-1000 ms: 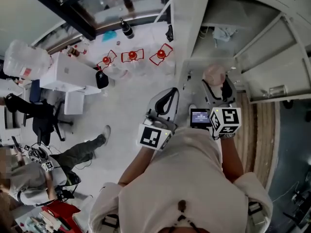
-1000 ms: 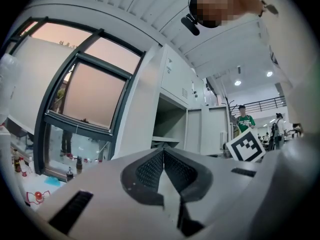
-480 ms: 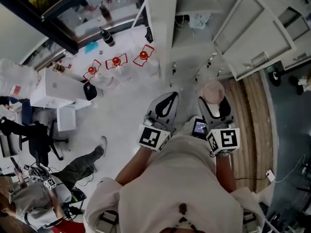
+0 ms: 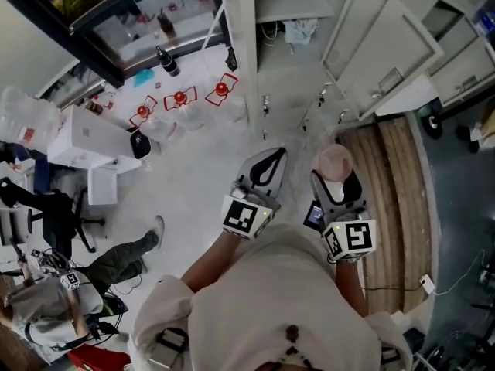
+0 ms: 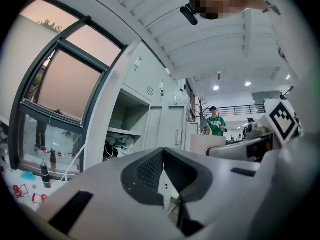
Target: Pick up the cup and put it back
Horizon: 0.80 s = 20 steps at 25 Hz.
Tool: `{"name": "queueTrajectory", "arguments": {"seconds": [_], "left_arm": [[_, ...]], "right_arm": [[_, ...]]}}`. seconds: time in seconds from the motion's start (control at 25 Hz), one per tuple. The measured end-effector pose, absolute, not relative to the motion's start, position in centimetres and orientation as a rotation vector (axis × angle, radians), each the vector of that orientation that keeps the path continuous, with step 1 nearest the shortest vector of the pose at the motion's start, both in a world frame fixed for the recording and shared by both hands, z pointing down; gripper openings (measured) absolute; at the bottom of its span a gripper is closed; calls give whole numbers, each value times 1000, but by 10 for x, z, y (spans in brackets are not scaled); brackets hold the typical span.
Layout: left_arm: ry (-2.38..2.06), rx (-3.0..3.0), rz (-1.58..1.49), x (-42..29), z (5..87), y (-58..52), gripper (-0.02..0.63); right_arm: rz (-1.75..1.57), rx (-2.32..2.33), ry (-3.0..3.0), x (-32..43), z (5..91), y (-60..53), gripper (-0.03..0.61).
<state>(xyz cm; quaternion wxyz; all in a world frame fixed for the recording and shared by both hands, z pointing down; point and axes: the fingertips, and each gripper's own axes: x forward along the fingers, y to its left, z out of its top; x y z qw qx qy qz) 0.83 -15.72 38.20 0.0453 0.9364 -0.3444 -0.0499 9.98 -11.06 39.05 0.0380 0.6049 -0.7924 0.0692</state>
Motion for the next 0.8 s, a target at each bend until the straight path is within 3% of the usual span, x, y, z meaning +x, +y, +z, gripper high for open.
{"name": "queueTrajectory", "arguments": {"seconds": [0.44, 0.8], "left_arm": [[-1036, 2867, -117, 67, 378, -59, 8], [-1150, 2837, -77, 68, 385, 12, 9]], "right_arm": [[261, 1838, -2457, 152, 396, -17, 325], [293, 1774, -2524, 162, 410, 38, 325]]}}
